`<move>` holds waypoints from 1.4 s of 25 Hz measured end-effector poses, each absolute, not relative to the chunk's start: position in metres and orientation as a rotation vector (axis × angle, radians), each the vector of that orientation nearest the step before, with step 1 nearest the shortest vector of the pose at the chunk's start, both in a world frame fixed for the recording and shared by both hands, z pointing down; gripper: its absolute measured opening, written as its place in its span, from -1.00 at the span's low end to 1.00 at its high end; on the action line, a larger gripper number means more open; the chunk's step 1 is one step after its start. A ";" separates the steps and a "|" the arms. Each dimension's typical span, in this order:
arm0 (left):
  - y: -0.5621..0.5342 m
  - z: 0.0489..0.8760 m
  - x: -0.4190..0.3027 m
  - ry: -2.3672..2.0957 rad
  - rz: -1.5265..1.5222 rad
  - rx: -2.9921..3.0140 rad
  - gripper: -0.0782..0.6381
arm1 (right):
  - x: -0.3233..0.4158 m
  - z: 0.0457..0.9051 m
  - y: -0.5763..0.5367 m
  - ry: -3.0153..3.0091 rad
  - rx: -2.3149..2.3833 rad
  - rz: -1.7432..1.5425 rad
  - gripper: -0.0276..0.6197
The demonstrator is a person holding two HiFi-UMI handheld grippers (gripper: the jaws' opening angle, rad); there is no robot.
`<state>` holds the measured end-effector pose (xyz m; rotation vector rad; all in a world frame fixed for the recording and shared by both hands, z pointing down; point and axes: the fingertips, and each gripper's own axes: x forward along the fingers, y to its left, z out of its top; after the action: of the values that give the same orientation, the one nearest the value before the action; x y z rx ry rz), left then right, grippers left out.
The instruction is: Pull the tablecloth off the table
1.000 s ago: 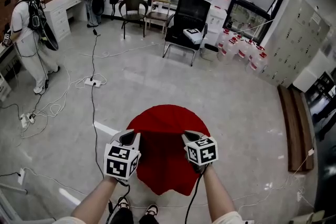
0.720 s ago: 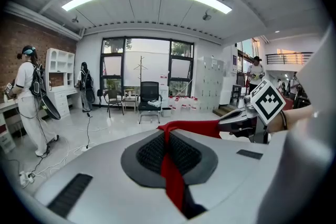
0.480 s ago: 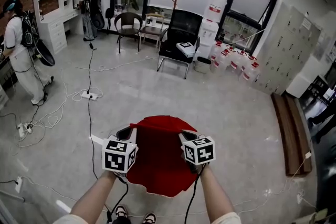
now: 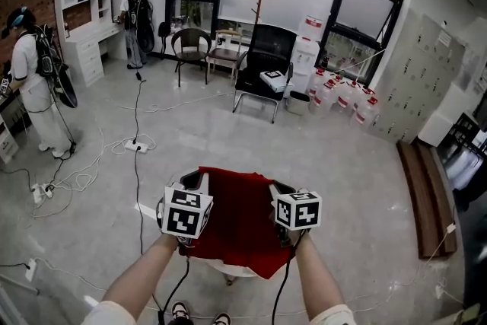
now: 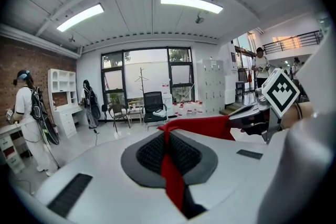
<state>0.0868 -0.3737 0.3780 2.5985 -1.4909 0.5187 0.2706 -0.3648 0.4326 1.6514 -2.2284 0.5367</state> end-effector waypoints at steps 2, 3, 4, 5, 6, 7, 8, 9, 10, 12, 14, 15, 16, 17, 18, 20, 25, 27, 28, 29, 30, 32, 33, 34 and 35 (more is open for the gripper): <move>-0.375 0.371 0.091 -1.522 0.501 2.595 -0.73 | 0.275 0.423 -0.365 -2.223 1.673 0.536 -0.83; -0.375 0.369 0.094 -1.536 0.485 2.587 -0.73 | 0.276 0.418 -0.365 -2.219 1.683 0.532 -0.83; -0.376 0.367 0.096 -1.548 0.466 2.578 -0.73 | 0.276 0.414 -0.365 -2.214 1.692 0.525 -0.83; -0.377 0.366 0.098 -1.557 0.447 2.572 -0.73 | 0.274 0.411 -0.364 -2.210 1.699 0.517 -0.83; -0.377 0.365 0.098 -1.564 0.430 2.568 -0.73 | 0.272 0.408 -0.363 -2.210 1.705 0.511 -0.83; -0.378 0.362 0.098 -1.572 0.415 2.564 -0.73 | 0.270 0.405 -0.363 -2.212 1.711 0.508 -0.83; -0.378 0.359 0.097 -1.582 0.401 2.560 -0.73 | 0.269 0.401 -0.363 -2.218 1.716 0.508 -0.83; -0.379 0.354 0.096 -1.595 0.385 2.556 -0.73 | 0.270 0.396 -0.362 -2.233 1.721 0.512 -0.83; -0.379 0.348 0.094 -1.610 0.366 2.555 -0.73 | 0.271 0.389 -0.361 -2.255 1.725 0.519 -0.83; -0.380 0.333 0.090 -1.637 0.327 2.561 -0.73 | 0.269 0.372 -0.359 -2.298 1.717 0.516 -0.83; -0.379 0.320 0.087 -1.656 0.307 2.566 -0.73 | 0.263 0.355 -0.358 -2.310 1.688 0.459 -0.83; -0.377 0.314 0.086 -1.665 0.302 2.565 -0.73 | 0.260 0.347 -0.358 -2.313 1.676 0.425 -0.83; -0.376 0.310 0.085 -1.673 0.296 2.563 -0.73 | 0.256 0.340 -0.358 -2.321 1.672 0.401 -0.83; -0.374 0.306 0.083 -1.683 0.289 2.560 -0.73 | 0.253 0.333 -0.358 -2.333 1.673 0.389 -0.83; -0.371 0.302 0.080 -1.692 0.281 2.558 -0.73 | 0.249 0.327 -0.359 -2.346 1.677 0.386 -0.83; -0.367 0.297 0.074 -1.713 0.267 2.552 -0.73 | 0.243 0.319 -0.360 -2.363 1.677 0.394 -0.83; -0.358 0.282 0.058 -1.770 0.223 2.537 -0.73 | 0.230 0.298 -0.356 -2.470 1.655 0.455 -0.83; -0.357 0.269 0.052 -1.785 0.184 2.545 -0.73 | 0.220 0.281 -0.354 -2.504 1.639 0.418 -0.83; -0.357 0.264 0.049 -1.789 0.168 2.549 -0.73 | 0.214 0.273 -0.354 -2.501 1.629 0.378 -0.83; -0.356 0.259 0.045 -1.790 0.156 2.553 -0.73 | 0.207 0.267 -0.355 -2.487 1.622 0.338 -0.83; -0.356 0.256 0.041 -1.788 0.150 2.556 -0.73 | 0.201 0.263 -0.355 -2.471 1.618 0.310 -0.83; -0.353 0.254 0.033 -1.779 0.155 2.565 -0.73 | 0.188 0.259 -0.354 -2.457 1.616 0.301 -0.83; -0.351 0.255 0.027 -1.773 0.159 2.570 -0.73 | 0.181 0.258 -0.353 -2.458 1.617 0.310 -0.83; -0.350 0.256 0.020 -1.765 0.162 2.574 -0.73 | 0.174 0.259 -0.351 -2.461 1.621 0.320 -0.83; -0.349 0.258 0.013 -1.757 0.164 2.578 -0.73 | 0.166 0.259 -0.350 -2.461 1.628 0.330 -0.83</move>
<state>0.0126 -0.3486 0.2578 2.5778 -1.7570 0.1644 0.1659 -0.3503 0.2594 1.6276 -2.4607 0.3297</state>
